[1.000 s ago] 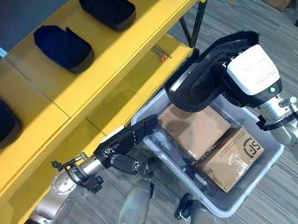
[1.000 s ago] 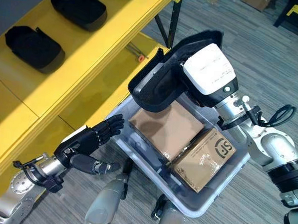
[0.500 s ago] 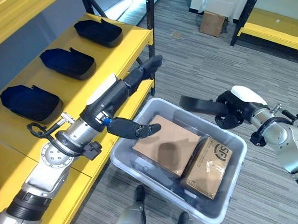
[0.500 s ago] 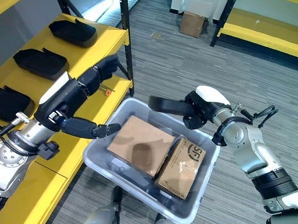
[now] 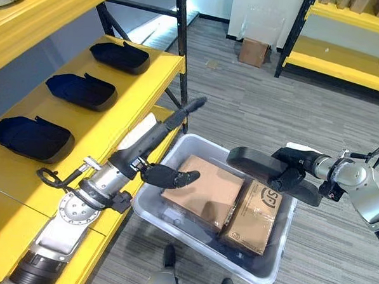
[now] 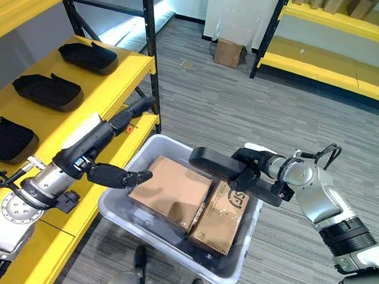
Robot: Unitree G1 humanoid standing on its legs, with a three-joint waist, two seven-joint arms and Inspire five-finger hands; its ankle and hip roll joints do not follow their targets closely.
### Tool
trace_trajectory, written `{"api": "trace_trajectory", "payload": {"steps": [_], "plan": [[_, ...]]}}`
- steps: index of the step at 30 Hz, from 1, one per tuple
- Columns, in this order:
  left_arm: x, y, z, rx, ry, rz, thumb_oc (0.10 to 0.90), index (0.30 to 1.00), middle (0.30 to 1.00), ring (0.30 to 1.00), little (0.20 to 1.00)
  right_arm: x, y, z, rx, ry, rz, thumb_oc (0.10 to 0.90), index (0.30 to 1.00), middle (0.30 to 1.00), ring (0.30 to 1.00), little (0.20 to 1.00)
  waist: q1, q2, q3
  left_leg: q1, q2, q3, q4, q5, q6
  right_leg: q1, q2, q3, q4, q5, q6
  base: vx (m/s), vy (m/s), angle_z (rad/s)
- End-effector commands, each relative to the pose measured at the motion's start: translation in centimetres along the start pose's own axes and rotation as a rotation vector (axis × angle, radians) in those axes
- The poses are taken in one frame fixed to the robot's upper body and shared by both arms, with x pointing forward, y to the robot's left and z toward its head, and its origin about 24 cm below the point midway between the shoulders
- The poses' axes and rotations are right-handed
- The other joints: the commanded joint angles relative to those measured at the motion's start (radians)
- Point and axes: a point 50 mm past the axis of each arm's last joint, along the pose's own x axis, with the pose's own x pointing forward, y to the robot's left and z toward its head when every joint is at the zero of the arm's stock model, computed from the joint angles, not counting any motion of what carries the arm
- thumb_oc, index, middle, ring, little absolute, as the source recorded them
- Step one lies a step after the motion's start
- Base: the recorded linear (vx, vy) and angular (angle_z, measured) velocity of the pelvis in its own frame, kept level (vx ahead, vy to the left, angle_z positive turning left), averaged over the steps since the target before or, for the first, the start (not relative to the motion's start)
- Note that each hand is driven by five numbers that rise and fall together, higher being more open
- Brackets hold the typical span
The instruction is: Move parts from the plastic box to the shelf.
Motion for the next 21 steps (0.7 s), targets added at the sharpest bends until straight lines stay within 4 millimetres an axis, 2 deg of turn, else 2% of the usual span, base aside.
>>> {"api": "trace_trajectory", "payload": {"steps": [1,8,11,14,16,21], "plan": [[1.2,0.7,0.9,0.04,-0.092,0.032,0.9,1.0,1.0,1.0,1.0,-1.0,-3.6,5.9,-0.183,-0.189,-0.102,0.4,0.3,0.3,0.3,0.3,-0.004,-0.008,-0.116,0.082,0.137,0.005,-0.026,-0.063,-0.108,-0.048,-0.058,-0.013,-0.029,0.089,0.012,-0.01,0.017,-0.11],[1.9,-0.6,-0.6,-0.044,-0.018,-0.087,0.9,1.0,1.0,1.0,1.0,-1.1,-3.4,10.3,-0.346,-0.311,-0.108,0.4,0.3,0.3,0.3,0.3,-0.015,0.009,-0.125,0.092,0.137,0.018,-0.026,-0.065,-0.109,-0.043,-0.064,-0.002,-0.036,0.092,0.016,0.0,0.027,-0.09],[2.3,-1.9,-1.4,-0.124,0.026,-0.175,0.9,1.0,1.0,1.0,1.0,-1.5,-3.0,12.8,-0.5,-0.377,-0.149,0.4,0.3,0.3,0.3,0.3,-0.025,0.022,-0.129,0.098,0.138,0.027,-0.026,-0.068,-0.11,-0.041,-0.069,0.005,-0.042,0.097,0.021,0.01,0.048,-0.04],[2.3,-2.5,-1.9,-0.146,0.053,-0.194,0.9,1.0,1.0,1.0,1.0,-1.2,-2.6,13.6,-0.518,-0.401,-0.109,0.4,0.3,0.3,0.3,0.3,-0.027,0.027,-0.132,0.101,0.138,0.034,-0.026,-0.069,-0.111,-0.041,-0.071,0.008,-0.047,0.1,0.024,0.01,0.029,-0.04],[3.0,-2.8,-2.4,-0.119,0.078,-0.192,0.9,1.0,1.0,1.0,1.0,-0.5,-1.5,14.6,-0.545,-0.435,-0.072,0.4,0.3,0.3,0.3,0.3,-0.032,0.033,-0.135,0.105,0.139,0.039,-0.026,-0.069,-0.112,-0.039,-0.072,0.013,-0.047,0.099,0.023,0.03,0.04,-0.02],[3.5,-2.6,-3.5,-0.114,0.139,-0.131,0.9,1.0,1.0,1.0,1.0,1.0,0.4,15.4,-0.505,-0.489,-0.033,0.4,0.3,0.3,0.3,0.3,-0.025,0.036,-0.131,0.111,0.141,0.034,-0.026,-0.069,-0.111,-0.034,-0.073,0.014,-0.048,0.097,0.021,0.01,0.005,-0.06]]}}
